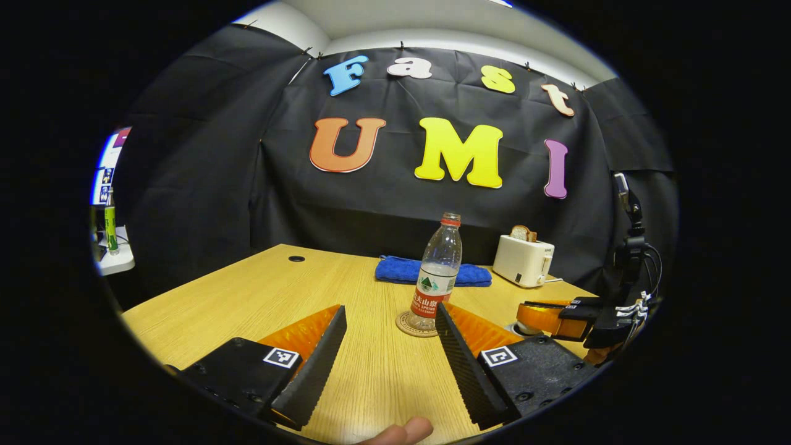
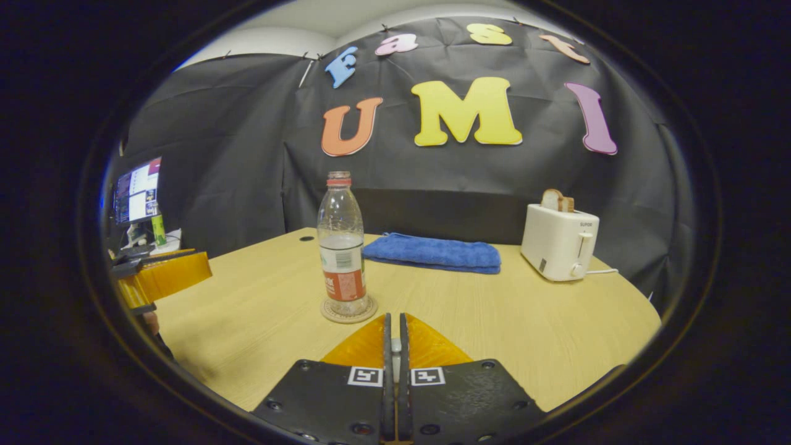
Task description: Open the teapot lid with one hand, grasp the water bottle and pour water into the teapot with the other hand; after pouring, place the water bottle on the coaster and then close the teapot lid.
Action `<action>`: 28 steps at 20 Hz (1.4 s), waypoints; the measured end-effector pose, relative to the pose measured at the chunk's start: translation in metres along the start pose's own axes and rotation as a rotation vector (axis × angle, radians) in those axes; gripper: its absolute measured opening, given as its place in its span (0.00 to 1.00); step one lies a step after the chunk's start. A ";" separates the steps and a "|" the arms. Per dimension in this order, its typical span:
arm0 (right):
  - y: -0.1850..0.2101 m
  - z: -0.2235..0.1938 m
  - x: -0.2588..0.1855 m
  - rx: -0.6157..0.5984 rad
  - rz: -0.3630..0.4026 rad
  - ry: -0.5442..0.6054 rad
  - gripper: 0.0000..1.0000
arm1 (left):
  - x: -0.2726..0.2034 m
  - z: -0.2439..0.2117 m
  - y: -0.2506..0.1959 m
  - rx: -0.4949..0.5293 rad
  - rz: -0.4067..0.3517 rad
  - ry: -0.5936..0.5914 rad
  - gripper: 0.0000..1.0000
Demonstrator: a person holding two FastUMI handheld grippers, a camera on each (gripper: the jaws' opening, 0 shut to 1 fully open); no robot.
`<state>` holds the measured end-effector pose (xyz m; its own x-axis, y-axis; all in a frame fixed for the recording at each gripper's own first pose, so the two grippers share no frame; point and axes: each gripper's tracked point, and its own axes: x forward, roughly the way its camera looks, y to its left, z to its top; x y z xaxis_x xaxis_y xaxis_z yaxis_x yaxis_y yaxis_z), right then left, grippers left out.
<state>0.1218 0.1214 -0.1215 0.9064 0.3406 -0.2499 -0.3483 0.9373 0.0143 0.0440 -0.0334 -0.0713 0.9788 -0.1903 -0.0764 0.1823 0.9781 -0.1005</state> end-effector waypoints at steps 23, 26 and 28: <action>-0.026 0.051 -0.095 0.003 -0.150 -0.132 0.60 | -0.036 0.028 -0.016 0.105 0.022 -0.015 0.91; -0.035 0.050 -0.116 0.005 -0.176 -0.138 0.61 | -0.045 0.029 -0.018 0.110 0.031 0.003 0.91; -0.038 0.050 -0.131 0.011 -0.181 -0.144 0.67 | -0.053 0.030 -0.023 0.118 0.034 0.012 0.91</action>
<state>0.0283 0.0446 -0.0407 0.9790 0.1727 -0.1087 -0.1745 0.9846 -0.0075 -0.0095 -0.0429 -0.0348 0.9836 -0.1570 -0.0893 0.1594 0.9870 0.0201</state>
